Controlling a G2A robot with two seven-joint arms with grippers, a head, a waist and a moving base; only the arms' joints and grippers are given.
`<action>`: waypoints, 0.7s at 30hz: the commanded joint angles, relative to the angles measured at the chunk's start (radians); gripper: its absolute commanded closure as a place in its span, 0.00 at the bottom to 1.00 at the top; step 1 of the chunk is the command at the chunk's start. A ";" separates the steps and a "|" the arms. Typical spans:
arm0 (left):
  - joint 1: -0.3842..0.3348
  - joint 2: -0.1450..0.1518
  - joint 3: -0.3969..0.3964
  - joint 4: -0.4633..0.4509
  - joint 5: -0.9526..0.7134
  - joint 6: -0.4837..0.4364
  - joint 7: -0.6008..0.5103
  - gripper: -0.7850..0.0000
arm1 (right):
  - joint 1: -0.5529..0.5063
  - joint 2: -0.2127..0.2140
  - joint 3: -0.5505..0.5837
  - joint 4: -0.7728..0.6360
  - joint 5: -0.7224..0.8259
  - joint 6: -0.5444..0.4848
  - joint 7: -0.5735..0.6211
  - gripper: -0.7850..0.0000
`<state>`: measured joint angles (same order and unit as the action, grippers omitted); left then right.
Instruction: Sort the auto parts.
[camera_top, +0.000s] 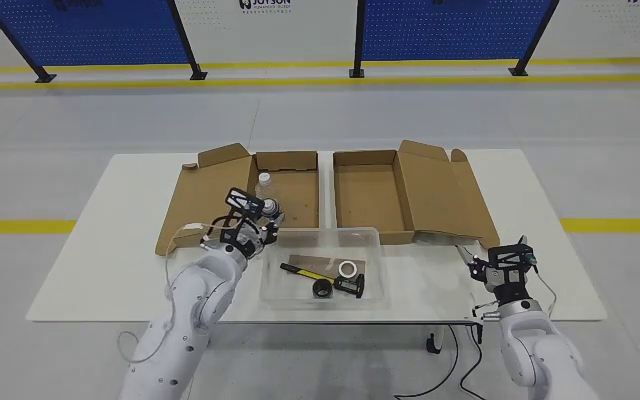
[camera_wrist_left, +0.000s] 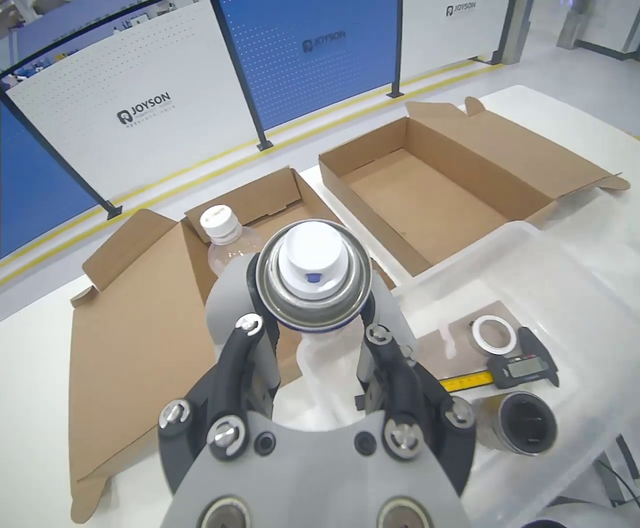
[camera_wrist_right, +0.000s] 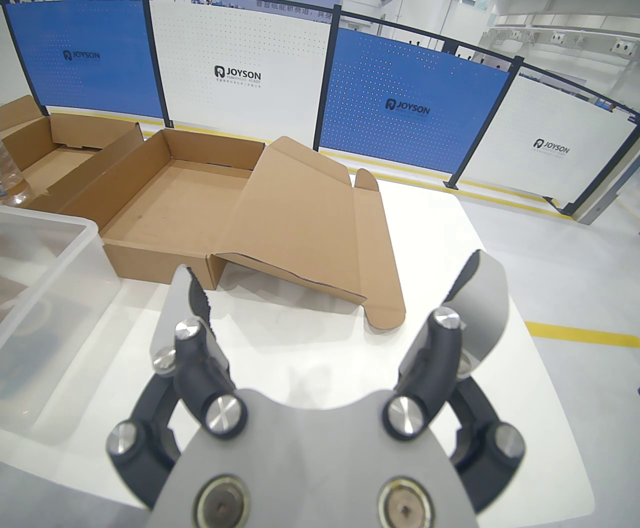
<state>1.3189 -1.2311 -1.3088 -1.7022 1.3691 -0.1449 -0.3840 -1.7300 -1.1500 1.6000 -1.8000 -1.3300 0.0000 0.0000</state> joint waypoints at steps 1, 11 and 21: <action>-0.016 -0.003 0.017 0.034 0.041 0.037 0.004 1.00 | 0.000 0.000 0.000 0.000 0.000 0.000 0.000 0.00; -0.110 -0.025 0.078 0.206 0.062 0.132 0.044 1.00 | 0.000 0.000 0.000 0.000 0.000 0.000 0.000 0.00; -0.176 -0.043 0.113 0.352 0.047 0.165 0.058 1.00 | 0.000 0.000 0.000 0.000 0.000 0.000 0.000 0.00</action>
<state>1.1485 -1.2725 -1.1979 -1.3608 1.4191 0.0203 -0.3271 -1.7300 -1.1500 1.6000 -1.8000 -1.3300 0.0000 0.0000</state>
